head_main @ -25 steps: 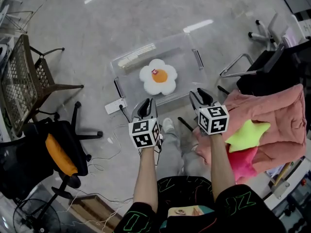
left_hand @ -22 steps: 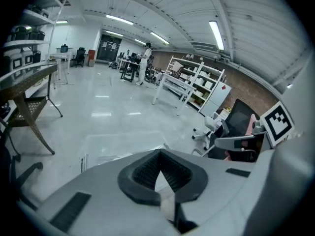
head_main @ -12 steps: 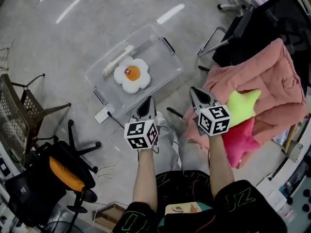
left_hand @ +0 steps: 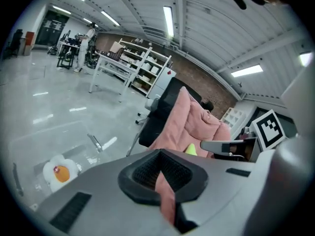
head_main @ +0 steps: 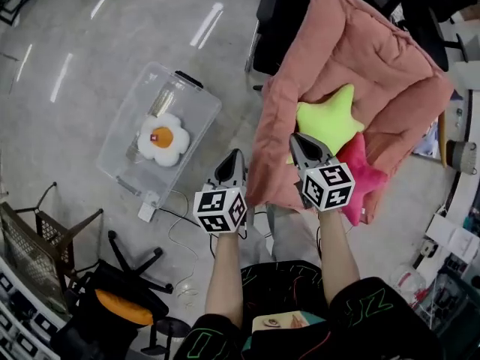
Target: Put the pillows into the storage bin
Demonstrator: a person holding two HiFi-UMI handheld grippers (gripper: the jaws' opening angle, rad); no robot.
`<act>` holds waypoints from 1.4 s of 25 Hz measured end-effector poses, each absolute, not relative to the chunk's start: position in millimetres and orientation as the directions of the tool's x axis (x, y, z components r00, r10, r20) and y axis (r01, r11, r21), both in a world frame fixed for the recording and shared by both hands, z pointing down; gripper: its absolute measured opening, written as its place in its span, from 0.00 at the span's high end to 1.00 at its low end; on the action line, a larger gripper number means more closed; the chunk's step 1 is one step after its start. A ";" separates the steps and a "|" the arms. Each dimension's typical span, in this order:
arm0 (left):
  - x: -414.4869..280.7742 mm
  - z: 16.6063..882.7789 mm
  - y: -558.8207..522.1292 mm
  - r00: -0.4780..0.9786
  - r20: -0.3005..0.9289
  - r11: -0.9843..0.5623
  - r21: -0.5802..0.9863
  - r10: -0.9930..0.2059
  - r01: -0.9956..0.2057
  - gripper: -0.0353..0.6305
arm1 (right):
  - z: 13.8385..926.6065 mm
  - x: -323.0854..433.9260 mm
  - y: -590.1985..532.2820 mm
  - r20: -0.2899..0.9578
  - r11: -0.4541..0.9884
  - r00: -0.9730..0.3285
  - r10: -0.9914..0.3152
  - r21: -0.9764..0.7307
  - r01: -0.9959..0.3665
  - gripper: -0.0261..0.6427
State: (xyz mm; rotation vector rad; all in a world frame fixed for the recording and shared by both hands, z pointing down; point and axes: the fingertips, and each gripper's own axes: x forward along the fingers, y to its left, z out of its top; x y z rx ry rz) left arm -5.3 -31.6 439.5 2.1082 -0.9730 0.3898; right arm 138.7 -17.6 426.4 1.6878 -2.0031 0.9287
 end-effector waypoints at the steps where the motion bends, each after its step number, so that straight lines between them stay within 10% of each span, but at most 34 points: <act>1: 12.6 438.1 -25.9 0.679 0.543 -0.437 0.520 -0.495 -0.734 0.95 | 425.6 155.7 -8.1 0.649 0.040 -0.195 -0.735 -0.246 -0.968 0.96; 17: 221.2 499.3 66.8 0.740 0.627 -0.615 0.491 -0.241 -0.617 0.93 | 498.0 354.5 121.6 0.727 -0.274 0.013 -0.687 -0.242 -0.931 0.94; 23: 250.4 543.3 76.9 0.708 0.679 -0.632 0.465 -0.195 -0.620 0.78 | 547.5 367.9 127.7 0.745 -0.322 -0.058 -0.664 -0.355 -0.877 0.67; 30: 272.6 592.9 78.0 0.671 0.723 -0.602 0.465 -0.166 -0.649 0.38 | 583.4 365.9 113.0 0.738 -0.350 -0.148 -0.658 -0.474 -0.808 0.32; 35: 280.1 612.3 71.0 0.668 0.727 -0.591 0.471 -0.160 -0.654 0.29 | 611.8 394.4 111.4 0.835 -0.527 -0.035 -0.549 -0.379 -0.761 0.29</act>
